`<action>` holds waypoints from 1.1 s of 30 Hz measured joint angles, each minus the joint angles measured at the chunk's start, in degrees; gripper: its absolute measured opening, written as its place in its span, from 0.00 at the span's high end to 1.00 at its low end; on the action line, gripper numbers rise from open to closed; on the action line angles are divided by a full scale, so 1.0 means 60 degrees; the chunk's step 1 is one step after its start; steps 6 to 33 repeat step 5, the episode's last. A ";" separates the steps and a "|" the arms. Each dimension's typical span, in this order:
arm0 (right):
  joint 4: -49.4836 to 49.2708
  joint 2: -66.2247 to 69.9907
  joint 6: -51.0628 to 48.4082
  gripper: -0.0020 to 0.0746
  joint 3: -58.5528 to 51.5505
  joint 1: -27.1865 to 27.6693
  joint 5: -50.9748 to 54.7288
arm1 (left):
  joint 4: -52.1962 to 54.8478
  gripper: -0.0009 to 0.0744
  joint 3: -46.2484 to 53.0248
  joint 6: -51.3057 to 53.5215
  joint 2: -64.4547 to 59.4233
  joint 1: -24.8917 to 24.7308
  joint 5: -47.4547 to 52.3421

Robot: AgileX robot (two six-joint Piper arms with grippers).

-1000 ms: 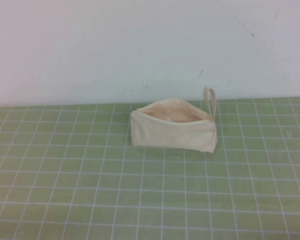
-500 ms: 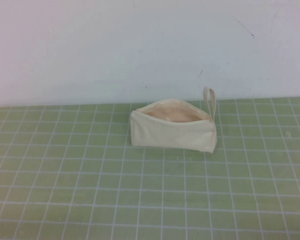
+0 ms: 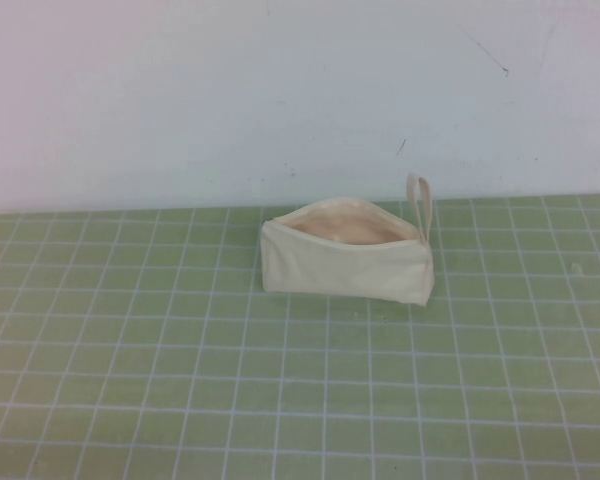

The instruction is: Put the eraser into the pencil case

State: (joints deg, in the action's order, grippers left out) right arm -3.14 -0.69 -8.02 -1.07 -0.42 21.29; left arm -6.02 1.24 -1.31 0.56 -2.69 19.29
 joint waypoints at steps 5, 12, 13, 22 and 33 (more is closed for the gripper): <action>0.0003 0.0000 0.0154 0.97 0.0000 0.0000 0.0000 | 0.0000 0.99 0.0000 0.0000 0.0000 0.0000 0.0000; 0.0003 0.0000 0.0154 0.97 0.0000 0.0000 0.0000 | 0.0000 0.99 0.0000 0.0000 0.0000 0.0000 0.0000; 0.0003 0.0000 0.0154 0.97 0.0000 0.0000 0.0000 | 0.0000 0.99 0.0000 0.0000 0.0000 0.0000 0.0000; 0.0003 0.0000 0.0154 0.97 0.0000 0.0000 0.0000 | 0.0000 0.99 0.0000 0.0000 0.0000 0.0000 0.0000; 0.0003 0.0000 0.0154 0.97 0.0000 0.0000 0.0000 | 0.0000 0.99 0.0000 0.0000 0.0000 0.0000 0.0000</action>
